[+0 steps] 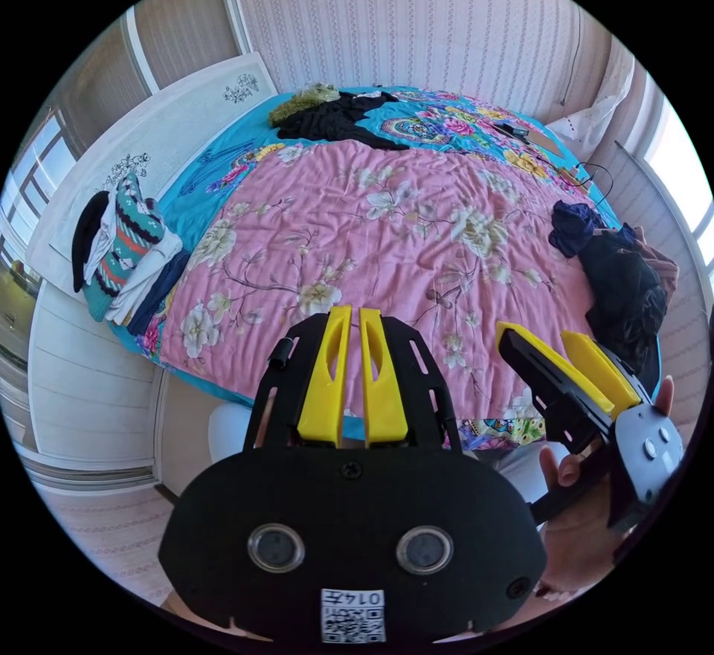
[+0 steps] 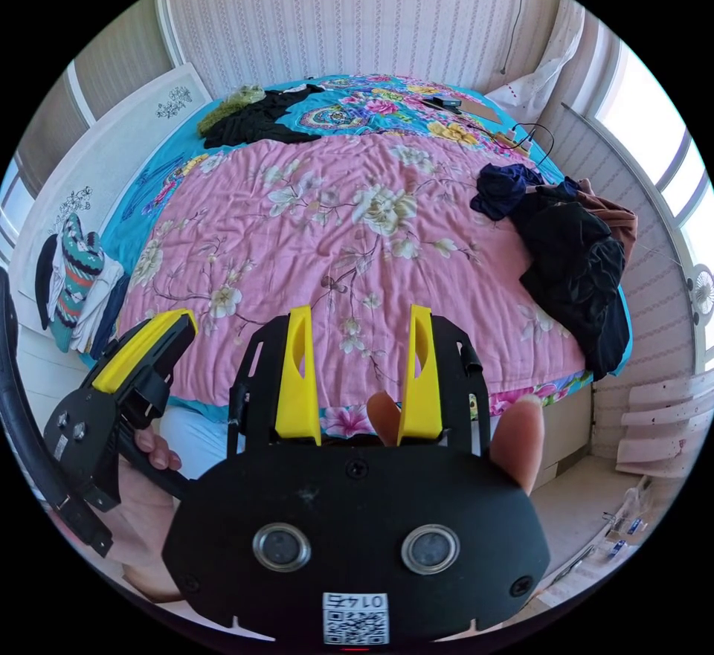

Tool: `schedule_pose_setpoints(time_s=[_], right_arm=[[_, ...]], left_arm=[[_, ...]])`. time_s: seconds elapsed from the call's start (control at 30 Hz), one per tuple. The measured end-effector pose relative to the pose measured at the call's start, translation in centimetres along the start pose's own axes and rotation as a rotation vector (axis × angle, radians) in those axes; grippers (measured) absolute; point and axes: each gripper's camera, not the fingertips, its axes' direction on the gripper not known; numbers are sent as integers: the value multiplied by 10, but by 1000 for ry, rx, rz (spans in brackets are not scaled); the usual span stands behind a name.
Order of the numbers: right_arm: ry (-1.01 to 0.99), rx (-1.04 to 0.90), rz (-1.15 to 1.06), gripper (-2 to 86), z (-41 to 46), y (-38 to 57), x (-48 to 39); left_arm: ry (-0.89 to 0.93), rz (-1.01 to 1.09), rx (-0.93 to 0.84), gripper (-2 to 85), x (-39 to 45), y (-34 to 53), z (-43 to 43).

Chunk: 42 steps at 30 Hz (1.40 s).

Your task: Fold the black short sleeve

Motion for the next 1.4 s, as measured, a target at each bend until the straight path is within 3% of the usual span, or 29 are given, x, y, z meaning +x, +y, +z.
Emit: schedule_pose_setpoints(time_s=[1.4], right_arm=[[7,8,0,175,5,-14,-8]], left_arm=[[-5,7,-2,-5,1,-17,12]])
